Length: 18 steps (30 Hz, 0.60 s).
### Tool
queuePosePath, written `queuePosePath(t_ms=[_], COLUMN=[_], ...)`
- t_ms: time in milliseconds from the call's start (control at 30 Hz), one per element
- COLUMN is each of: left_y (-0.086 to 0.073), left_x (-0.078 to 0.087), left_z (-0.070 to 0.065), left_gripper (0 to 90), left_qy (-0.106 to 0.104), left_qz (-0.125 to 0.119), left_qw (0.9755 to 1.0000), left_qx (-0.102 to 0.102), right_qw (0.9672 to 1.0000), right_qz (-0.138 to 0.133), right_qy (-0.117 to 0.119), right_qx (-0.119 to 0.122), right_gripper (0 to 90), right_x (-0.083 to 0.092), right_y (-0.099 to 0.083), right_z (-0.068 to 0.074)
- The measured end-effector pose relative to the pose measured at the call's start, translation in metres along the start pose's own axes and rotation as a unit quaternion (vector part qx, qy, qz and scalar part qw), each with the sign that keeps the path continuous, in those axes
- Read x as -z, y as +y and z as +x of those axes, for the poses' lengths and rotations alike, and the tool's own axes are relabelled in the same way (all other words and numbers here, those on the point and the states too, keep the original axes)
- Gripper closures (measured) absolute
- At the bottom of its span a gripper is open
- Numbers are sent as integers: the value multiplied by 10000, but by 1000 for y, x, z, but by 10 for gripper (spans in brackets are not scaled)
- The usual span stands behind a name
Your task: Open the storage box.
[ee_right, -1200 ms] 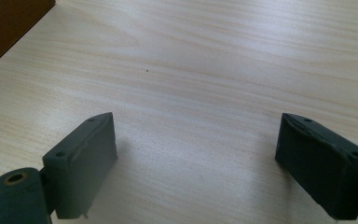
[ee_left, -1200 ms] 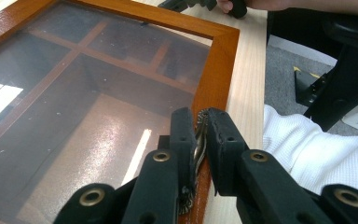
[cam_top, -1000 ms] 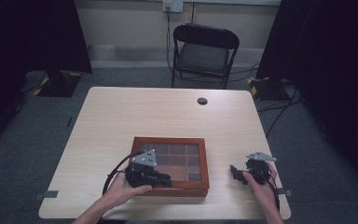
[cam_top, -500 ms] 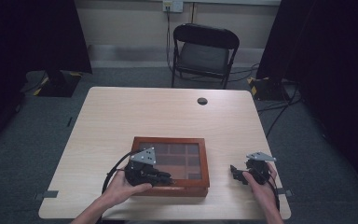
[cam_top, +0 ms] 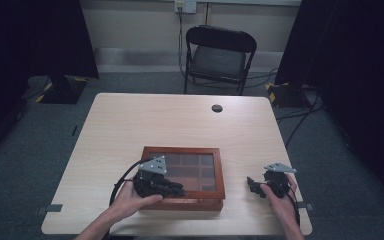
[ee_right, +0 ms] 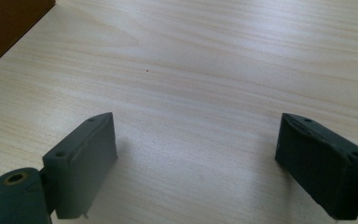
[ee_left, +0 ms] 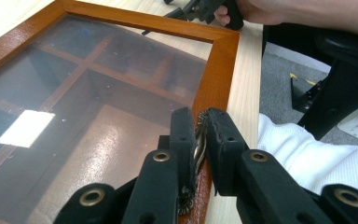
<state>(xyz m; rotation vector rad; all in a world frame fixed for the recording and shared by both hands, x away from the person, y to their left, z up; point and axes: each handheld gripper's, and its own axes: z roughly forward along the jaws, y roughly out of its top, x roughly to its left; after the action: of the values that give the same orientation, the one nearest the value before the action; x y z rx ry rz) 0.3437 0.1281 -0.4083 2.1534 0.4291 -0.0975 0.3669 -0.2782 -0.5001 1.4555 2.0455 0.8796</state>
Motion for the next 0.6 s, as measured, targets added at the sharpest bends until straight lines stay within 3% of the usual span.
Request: queuePosePath(t_ms=[600], left_y=[11], left_x=[6], left_z=[1], left_gripper=[811], left_qy=[9], left_qz=[107], left_qw=[9999], left_qx=[70], right_qw=[10000], right_qz=[0], right_qy=[0], right_qx=[-1], right_gripper=[113], right_x=[0], right_y=[0], right_z=[0])
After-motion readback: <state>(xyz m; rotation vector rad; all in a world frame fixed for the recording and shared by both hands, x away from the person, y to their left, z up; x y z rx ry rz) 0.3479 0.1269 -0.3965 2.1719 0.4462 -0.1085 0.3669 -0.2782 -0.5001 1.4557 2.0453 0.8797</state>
